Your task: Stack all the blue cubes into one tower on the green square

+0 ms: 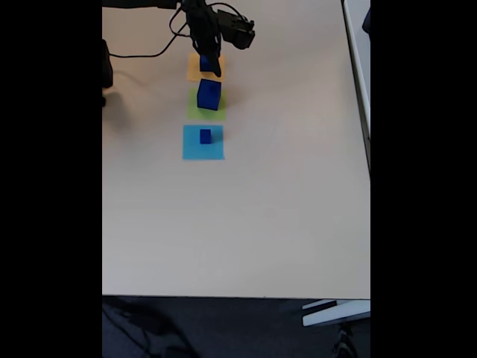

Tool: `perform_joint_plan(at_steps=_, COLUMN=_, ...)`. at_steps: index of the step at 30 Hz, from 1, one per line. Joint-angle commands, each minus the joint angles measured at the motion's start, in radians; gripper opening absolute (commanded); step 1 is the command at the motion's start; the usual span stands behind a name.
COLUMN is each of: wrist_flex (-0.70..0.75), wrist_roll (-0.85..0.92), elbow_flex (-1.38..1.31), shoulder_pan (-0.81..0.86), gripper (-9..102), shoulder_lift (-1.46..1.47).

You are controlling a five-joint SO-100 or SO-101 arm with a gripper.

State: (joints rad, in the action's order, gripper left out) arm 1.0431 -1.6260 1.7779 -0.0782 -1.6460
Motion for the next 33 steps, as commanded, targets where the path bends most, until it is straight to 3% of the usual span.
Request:
perform_joint_plan(at_steps=1, wrist_flex=-0.061, wrist_roll=0.018, elbow_flex=0.038, shoulder_pan=0.029, gripper=25, shoulder_lift=-0.084)
perform_joint_plan(at_steps=33, wrist_flex=-0.120, wrist_roll=0.115, elbow_flex=0.132, shoulder_pan=0.109, gripper=18, shoulder_lift=-0.110)
